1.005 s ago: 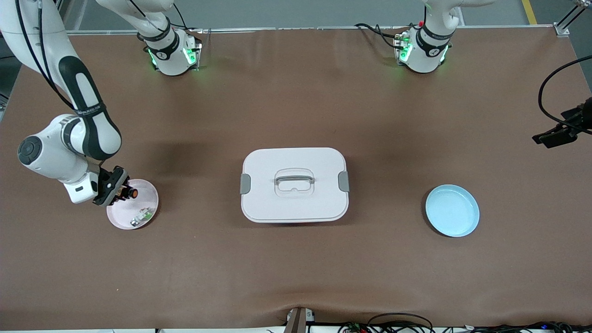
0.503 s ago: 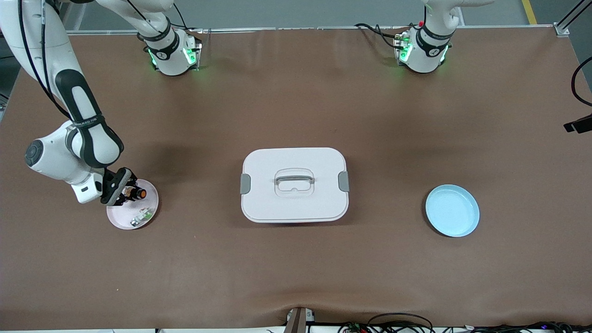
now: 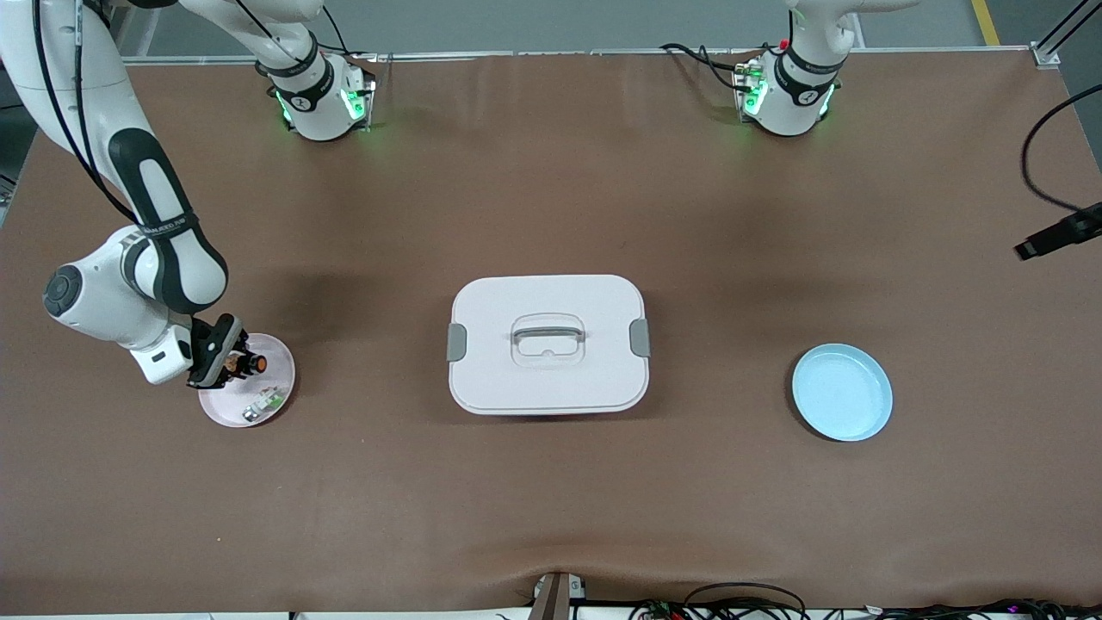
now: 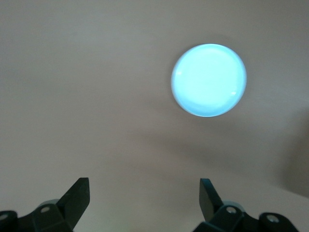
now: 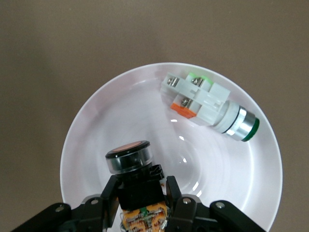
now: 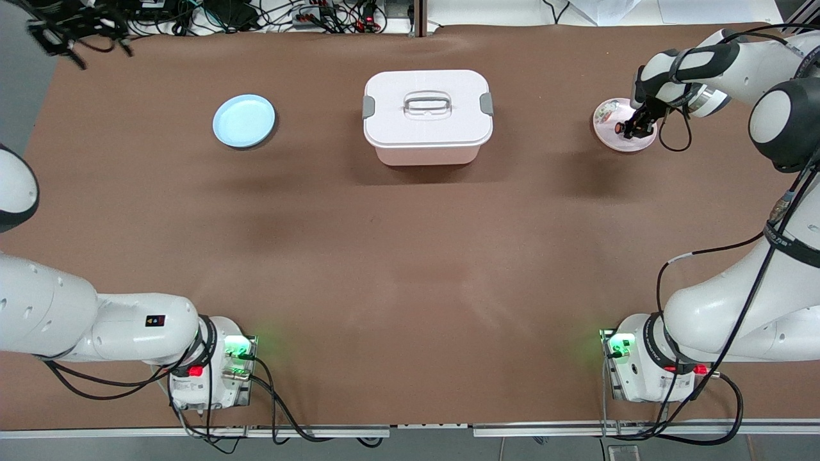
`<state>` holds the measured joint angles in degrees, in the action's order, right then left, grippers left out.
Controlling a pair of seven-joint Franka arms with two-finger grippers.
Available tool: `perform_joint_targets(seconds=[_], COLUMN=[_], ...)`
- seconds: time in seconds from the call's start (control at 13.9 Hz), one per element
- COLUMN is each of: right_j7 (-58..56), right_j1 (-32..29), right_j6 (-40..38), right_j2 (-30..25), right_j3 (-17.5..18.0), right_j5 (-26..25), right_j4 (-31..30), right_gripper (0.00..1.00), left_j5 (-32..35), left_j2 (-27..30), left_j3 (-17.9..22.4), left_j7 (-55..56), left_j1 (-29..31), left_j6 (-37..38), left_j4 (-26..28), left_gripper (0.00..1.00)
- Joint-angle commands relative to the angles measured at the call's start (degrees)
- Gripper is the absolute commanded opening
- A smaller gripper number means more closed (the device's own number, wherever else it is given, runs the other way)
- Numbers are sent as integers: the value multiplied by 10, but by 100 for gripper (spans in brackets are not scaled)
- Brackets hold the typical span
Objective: Transfer orange switch to right arm and place
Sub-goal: 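Lower the switch onto the pink plate and open the right gripper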
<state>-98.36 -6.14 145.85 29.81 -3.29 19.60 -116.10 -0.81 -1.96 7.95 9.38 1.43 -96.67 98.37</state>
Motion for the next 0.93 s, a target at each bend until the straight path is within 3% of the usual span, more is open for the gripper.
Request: perform_joint_targets(seconds=[0.0,0.14,0.29,0.43,0.65,0.86], right_j7=[-3,-3,1,23,33,65], right_j1=[-10,-11,-14,-14,-11,-5], right_j6=[14,17,15,8,-16,-93], right_j2=[21,30,31,31,25,16], right_j3=[4,4,4,4,0,-2], right_j5=[-11,-10,-6,-7,-7,-11], right_j4=[15,15,15,20,30,61], right_gripper=[0,0,0,99,100,100], left_j5=[-38,-93,-93,-88,8,7], left_j2=[-52,-58,-57,-52,-36,-35], left_j3=[-37,-36,-25,-25,-34,-55], left_j7=[-3,0,17,33,14,12], left_j1=[17,6,-30,-48,-68,-52], left_j6=[-8,-34,-44,-44,-39,-8], left_j4=[-49,-49,-49,-56,-92,-130], left_gripper=[100,100,100,100,100,100])
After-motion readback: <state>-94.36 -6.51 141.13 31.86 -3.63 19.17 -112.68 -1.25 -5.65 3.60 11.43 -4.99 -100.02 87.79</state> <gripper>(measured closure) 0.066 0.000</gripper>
